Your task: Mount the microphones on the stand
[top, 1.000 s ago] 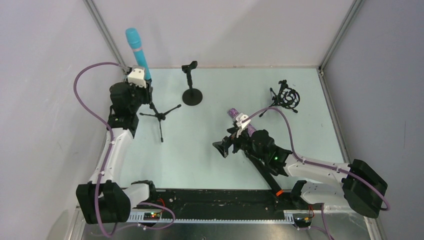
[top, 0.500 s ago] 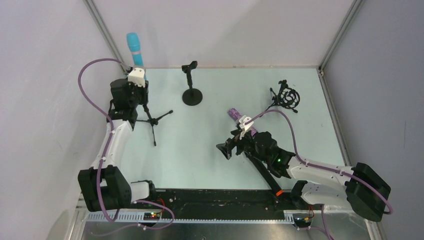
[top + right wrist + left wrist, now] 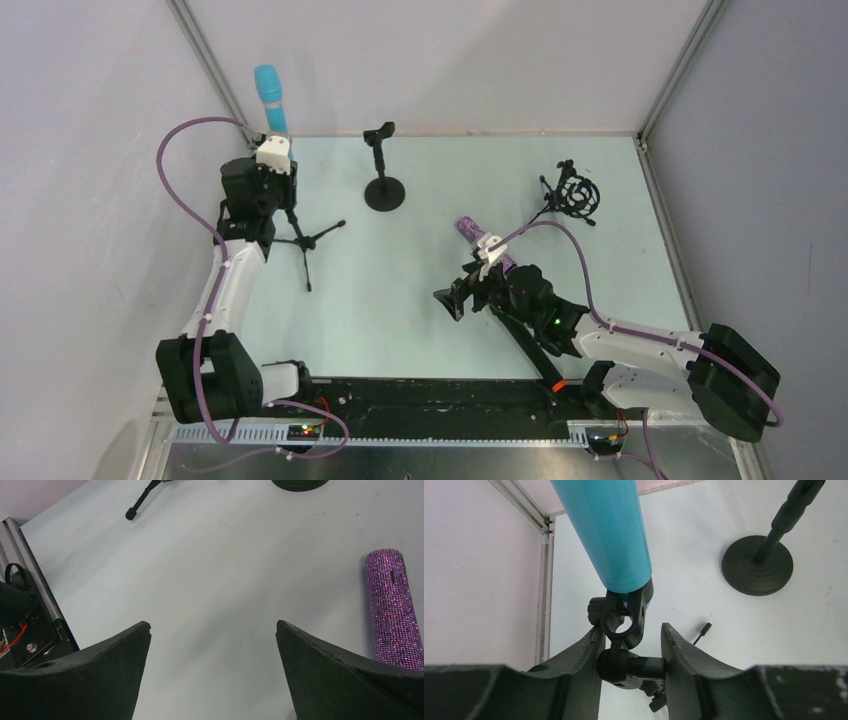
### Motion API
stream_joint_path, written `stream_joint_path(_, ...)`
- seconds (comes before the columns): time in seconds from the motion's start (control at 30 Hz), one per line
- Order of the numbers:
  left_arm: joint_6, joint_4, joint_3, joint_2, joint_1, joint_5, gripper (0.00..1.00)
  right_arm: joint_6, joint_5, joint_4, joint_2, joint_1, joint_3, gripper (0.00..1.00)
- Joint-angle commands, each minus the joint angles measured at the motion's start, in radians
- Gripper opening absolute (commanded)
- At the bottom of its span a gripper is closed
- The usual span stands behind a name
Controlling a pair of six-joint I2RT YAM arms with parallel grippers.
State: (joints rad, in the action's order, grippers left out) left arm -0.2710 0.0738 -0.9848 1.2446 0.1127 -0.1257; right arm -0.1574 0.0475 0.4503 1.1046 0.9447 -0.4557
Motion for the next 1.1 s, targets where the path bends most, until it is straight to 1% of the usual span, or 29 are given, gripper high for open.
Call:
stream_joint_path(0.0,-0.026,-0.128,-0.004,-0.052,0.007,-0.006,0.19,-0.007,0.016,0.058,0.015,-0.003,0.002,1.0)
stream_joint_path(0.07,-0.025,-0.128,-0.004,-0.054,0.007,-0.01,0.27,-0.007,0.016,0.06,0.018,-0.005,0.002,1.0)
stream_joint_path(0.17,-0.027,-0.13,-0.003,-0.054,0.007,-0.009,0.34,-0.006,0.017,0.062,0.024,-0.006,0.001,0.99)
stream_joint_path(0.2,-0.027,-0.13,-0.001,-0.056,0.006,-0.01,0.39,-0.005,0.017,0.063,0.026,-0.006,0.002,0.99)
stream_joint_path(0.23,-0.027,-0.132,-0.001,-0.057,0.007,-0.009,0.42,-0.006,0.017,0.063,0.026,-0.007,0.002,1.0)
stream_joint_path(0.27,-0.027,-0.132,-0.001,-0.058,0.007,-0.01,0.49,-0.005,0.016,0.063,0.026,-0.007,0.002,0.99)
stream_joint_path(0.3,-0.026,-0.132,-0.002,-0.058,0.007,-0.01,0.52,-0.005,0.016,0.063,0.026,-0.007,0.002,0.99)
stream_joint_path(0.33,-0.026,-0.133,-0.002,-0.058,0.007,-0.01,0.58,-0.005,0.017,0.063,0.026,-0.008,0.002,0.99)
stream_joint_path(0.37,-0.027,-0.133,-0.001,-0.061,0.007,-0.011,0.62,-0.004,0.017,0.063,0.027,-0.008,0.002,0.99)
stream_joint_path(0.4,-0.028,-0.134,0.003,-0.063,0.006,-0.011,0.69,-0.004,0.017,0.063,0.027,-0.009,0.002,0.99)
stream_joint_path(0.47,-0.039,-0.139,0.011,-0.073,0.004,-0.011,0.74,-0.005,0.017,0.064,0.03,-0.009,0.002,0.99)
stream_joint_path(0.63,-0.039,-0.156,0.022,-0.095,0.0,0.008,0.83,-0.006,0.017,0.065,0.039,-0.01,0.003,0.99)
stream_joint_path(0.7,-0.037,-0.16,0.027,-0.104,-0.002,0.022,0.88,-0.007,0.017,0.065,0.042,-0.011,0.004,0.99)
stream_joint_path(0.77,-0.034,-0.164,0.029,-0.111,-0.002,0.04,0.95,-0.008,0.015,0.063,0.04,-0.012,0.005,1.0)
stream_joint_path(0.83,-0.029,-0.167,0.03,-0.12,-0.004,0.058,0.99,-0.008,0.015,0.063,0.038,-0.011,0.005,0.99)
stream_joint_path(1.07,-0.009,-0.179,0.039,-0.178,-0.005,0.119,1.0,-0.007,0.014,0.062,0.031,-0.011,0.005,1.0)
